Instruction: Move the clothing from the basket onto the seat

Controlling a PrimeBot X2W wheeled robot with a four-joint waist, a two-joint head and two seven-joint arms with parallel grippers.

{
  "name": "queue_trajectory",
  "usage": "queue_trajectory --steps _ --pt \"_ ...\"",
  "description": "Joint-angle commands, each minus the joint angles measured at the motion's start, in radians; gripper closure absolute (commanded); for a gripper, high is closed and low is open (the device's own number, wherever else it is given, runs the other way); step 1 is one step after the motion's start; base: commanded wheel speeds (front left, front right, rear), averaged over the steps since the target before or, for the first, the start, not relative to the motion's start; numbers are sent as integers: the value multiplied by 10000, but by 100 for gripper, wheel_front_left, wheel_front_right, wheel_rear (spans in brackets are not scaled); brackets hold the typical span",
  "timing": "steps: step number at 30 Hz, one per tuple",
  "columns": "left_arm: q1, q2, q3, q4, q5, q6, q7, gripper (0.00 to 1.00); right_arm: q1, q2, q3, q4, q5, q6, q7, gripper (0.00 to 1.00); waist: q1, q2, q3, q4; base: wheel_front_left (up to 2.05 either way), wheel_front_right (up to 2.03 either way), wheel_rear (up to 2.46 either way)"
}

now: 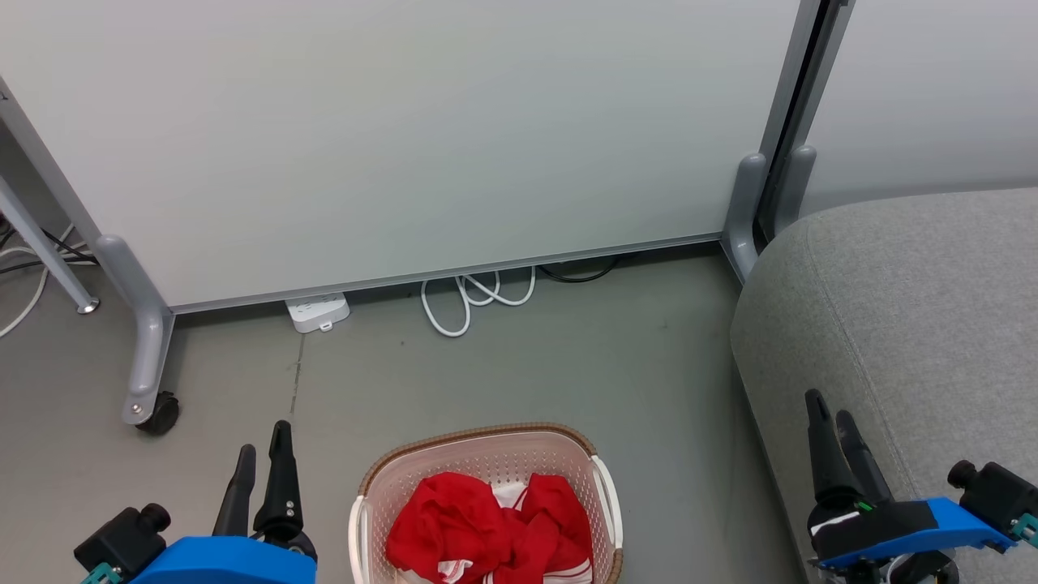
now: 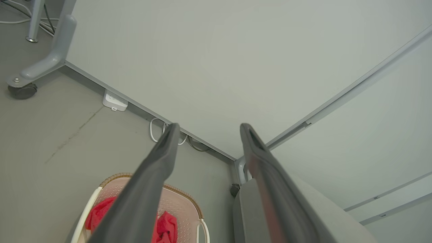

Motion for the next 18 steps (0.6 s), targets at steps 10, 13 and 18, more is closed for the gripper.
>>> queue_trajectory --steps 10,13,18 --pt "-25 111 -182 -37 1585 106 -375 0 89 -52 3 -406 -1692 2 -147 0 0 -1 -22 -27 0 0 0" --pt "-46 121 -231 10 1961 99 -460 0 115 -54 -9 -466 -2049 2 -207 0 0 -1 -25 -32 0 0 0" --pt "-57 135 -330 99 2548 105 -598 0 144 -57 -11 -529 -2624 2 -304 0 0 -1 -47 -33 0 0 0"
